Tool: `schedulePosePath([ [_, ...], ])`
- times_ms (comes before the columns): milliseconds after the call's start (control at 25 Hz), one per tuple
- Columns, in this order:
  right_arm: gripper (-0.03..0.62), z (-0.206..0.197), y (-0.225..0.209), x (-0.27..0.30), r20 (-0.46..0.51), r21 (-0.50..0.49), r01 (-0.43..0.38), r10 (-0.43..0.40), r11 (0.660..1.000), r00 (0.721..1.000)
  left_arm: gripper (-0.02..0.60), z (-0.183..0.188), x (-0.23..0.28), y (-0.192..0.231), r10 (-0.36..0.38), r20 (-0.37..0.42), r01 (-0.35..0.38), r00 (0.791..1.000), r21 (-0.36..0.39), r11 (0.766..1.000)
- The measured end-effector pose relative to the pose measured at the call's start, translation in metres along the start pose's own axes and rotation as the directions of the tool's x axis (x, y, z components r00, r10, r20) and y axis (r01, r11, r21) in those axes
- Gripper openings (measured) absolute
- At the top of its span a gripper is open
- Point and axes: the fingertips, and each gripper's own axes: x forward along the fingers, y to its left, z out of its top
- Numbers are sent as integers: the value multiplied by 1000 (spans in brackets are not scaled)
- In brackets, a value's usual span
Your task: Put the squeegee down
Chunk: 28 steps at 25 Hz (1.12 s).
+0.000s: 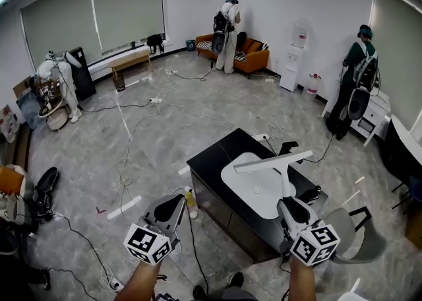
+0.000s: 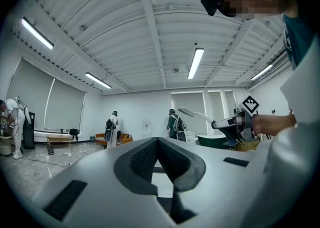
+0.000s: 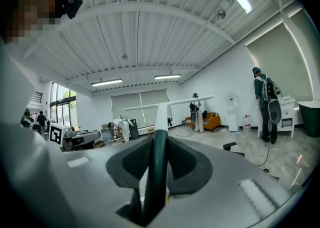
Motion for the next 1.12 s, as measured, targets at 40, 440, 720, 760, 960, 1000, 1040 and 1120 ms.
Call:
schedulePosePath([
  [40,101,2,-8,4,0,3,-12,12,1000,1000,5,2,7,-2,9,-2,-9,1000,8,1000],
  [440,101,25,-84,47,1,15,-112,112,994,994,5,11,76,-20,99,-9,-98,995,36,995],
  [720,101,35,-114,70,1,28,-171,171,985,985,5,15,99,-26,159,-17,-158,987,56,986],
  [760,101,36,-116,72,3,30,-176,176,984,984,5,14,100,-25,165,-19,-164,986,57,985],
  [960,101,32,-138,77,-4,40,-178,179,983,984,5,9,118,-29,172,-31,-170,985,65,983],
  [1000,101,30,-141,79,-7,41,-175,175,984,985,5,6,122,-29,169,-31,-167,985,60,984],
  [1040,101,28,-144,80,-10,40,-170,170,985,985,5,2,126,-27,164,-31,-162,986,54,985],
  [1120,101,26,-148,83,-16,38,-156,157,987,987,5,-3,135,-26,146,-33,-144,989,46,988],
])
